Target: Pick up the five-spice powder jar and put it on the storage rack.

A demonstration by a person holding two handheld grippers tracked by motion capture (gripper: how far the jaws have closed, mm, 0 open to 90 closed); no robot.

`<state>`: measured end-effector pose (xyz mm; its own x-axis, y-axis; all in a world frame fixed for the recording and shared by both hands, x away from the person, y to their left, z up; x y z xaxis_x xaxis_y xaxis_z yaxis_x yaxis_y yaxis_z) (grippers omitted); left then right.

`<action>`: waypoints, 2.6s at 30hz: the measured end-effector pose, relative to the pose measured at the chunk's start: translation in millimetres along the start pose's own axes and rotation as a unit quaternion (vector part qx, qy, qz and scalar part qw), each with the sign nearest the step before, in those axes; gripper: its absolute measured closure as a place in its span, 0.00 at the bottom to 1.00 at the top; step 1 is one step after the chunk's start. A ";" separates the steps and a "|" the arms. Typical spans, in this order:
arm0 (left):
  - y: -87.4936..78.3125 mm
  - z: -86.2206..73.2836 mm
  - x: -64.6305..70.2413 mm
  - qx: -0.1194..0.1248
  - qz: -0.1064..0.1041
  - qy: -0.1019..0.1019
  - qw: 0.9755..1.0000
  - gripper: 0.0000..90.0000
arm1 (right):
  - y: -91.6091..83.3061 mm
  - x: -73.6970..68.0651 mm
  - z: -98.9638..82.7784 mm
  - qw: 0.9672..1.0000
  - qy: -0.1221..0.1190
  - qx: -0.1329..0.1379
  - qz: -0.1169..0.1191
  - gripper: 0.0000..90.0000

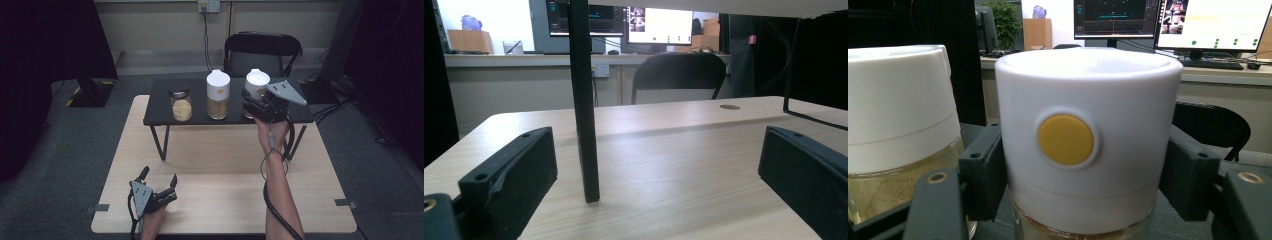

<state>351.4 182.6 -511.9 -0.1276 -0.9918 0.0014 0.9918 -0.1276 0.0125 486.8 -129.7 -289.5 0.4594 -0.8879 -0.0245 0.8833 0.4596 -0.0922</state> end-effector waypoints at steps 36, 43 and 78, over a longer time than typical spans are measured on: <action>0.0 0.0 -0.6 0.000 0.003 0.001 1.000 0.01 | 3.1 0.2 5.8 0.999 -0.005 0.017 -0.031 0.00; 0.0 0.0 -0.6 0.000 0.003 0.001 1.000 0.01 | 2.4 0.9 4.5 0.999 -0.005 0.015 -0.030 0.00; 0.0 0.0 -0.5 0.000 0.003 0.000 1.000 0.01 | -10.0 -7.8 3.4 0.999 -0.017 0.032 -0.025 0.00</action>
<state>351.4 183.1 -511.8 -0.1216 -0.9926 0.0008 0.9925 -0.1216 0.0132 474.8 -127.3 -285.0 0.4160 -0.9093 0.0130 0.9092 0.4155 -0.0280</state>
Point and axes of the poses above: each handheld gripper's, and its own axes: y roughly forward along the jaws, z roughly out of its top, x roughly to its right, the point moved 5 cm from there along y, roughly forward along the jaws, and after that the axes turned 9 degrees about z, right-handed, at the moved point
